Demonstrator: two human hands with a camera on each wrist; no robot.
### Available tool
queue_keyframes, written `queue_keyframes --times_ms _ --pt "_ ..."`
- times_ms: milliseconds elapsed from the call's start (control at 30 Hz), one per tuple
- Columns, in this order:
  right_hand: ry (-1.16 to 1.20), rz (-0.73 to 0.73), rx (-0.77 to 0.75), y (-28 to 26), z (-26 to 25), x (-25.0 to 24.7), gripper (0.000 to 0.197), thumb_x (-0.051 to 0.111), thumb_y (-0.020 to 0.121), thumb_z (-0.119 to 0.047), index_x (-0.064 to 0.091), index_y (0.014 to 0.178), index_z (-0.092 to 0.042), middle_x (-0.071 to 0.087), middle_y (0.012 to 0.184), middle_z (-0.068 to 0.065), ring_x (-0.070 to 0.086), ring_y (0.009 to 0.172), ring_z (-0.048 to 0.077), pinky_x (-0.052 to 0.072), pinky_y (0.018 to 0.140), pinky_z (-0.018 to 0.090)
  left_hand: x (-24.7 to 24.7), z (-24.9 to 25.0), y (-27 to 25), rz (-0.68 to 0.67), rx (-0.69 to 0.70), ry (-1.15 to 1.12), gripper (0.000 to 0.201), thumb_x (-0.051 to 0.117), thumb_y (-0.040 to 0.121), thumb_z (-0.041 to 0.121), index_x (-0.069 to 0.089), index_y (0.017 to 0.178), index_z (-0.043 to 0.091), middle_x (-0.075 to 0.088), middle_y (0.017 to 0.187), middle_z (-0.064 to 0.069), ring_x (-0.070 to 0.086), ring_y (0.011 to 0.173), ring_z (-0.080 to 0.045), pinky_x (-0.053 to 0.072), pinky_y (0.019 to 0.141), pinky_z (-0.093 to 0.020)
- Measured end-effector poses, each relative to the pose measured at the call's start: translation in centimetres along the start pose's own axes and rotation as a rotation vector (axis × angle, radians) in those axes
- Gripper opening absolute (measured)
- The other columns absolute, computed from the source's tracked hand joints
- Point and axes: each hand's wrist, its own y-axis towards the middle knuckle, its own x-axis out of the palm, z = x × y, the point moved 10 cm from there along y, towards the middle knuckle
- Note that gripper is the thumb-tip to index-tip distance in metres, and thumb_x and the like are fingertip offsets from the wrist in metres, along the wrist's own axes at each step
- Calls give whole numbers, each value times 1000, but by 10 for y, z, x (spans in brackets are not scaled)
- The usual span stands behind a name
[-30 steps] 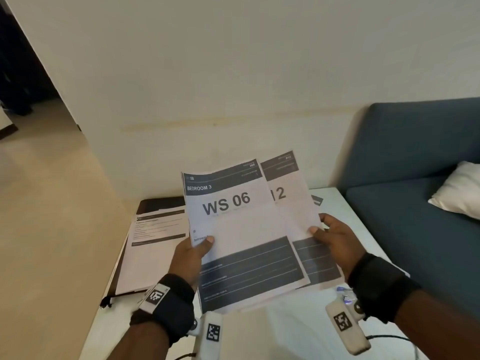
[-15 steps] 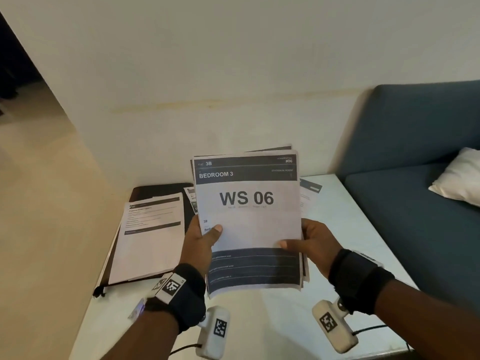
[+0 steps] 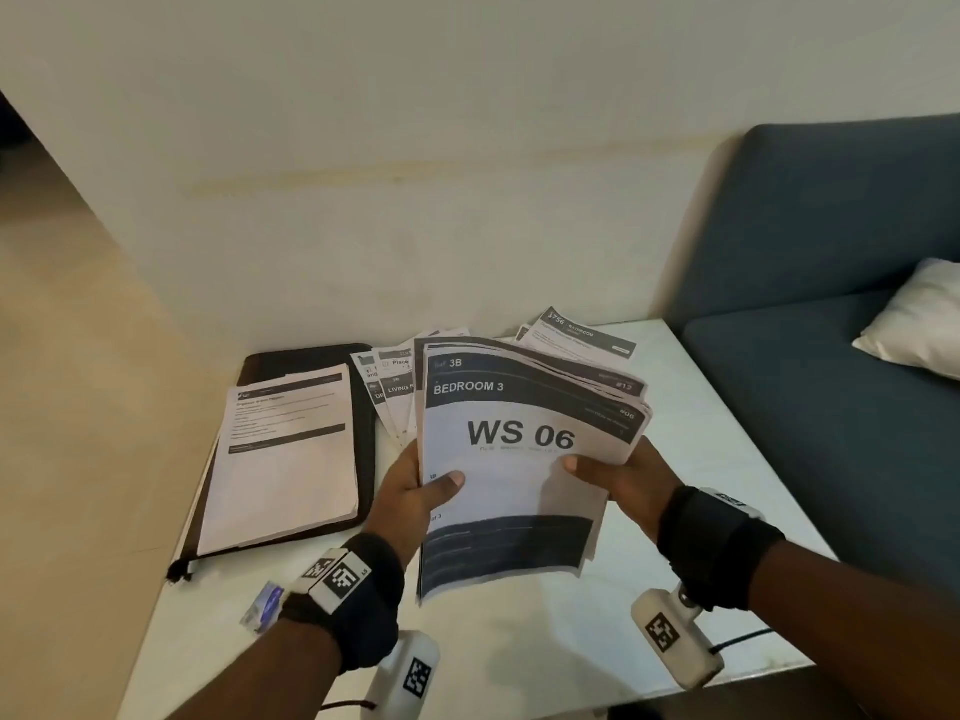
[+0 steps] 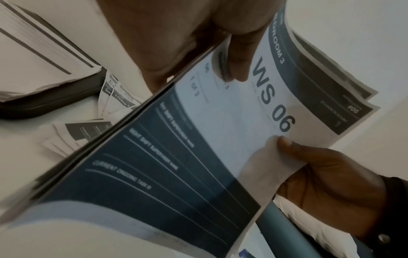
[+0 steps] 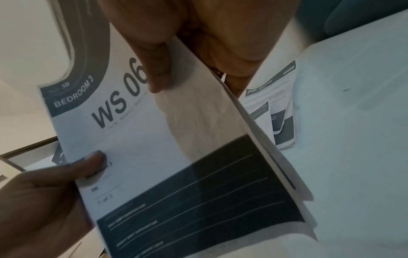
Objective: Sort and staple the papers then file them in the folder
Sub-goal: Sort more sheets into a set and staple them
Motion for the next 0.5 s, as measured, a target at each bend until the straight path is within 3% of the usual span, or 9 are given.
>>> queue_keyframes --times_ms 100,200,367,500 --pt "-46 -7 -31 -4 -3 2 27 74 72 -34 70 94 -49 72 108 -1 66 105 25 54 92 54 -9 13 -1 57 81 10 25 55 96 4 58 117 16 74 107 4 70 101 -21 60 78 -33" --pt "-82 -9 -37 -7 0 4 21 75 82 -26 71 97 -40 73 107 -1 67 103 23 54 93 52 -13 18 -4 86 109 18 20 54 96 3 62 110 15 76 99 8 71 95 -15 59 68 -24" --pt "-102 -27 -64 -7 0 8 25 75 85 -21 69 103 -35 73 108 -1 67 103 21 55 92 50 -13 24 -6 83 134 31 19 59 94 6 63 105 21 76 94 10 71 90 -12 58 71 -25" --pt "-221 -70 -79 -7 0 11 33 80 79 -12 72 106 -29 74 106 -4 69 101 13 55 94 43 -8 19 -7 29 133 82 29 69 85 2 64 108 20 75 101 -2 70 96 -18 59 79 -30"
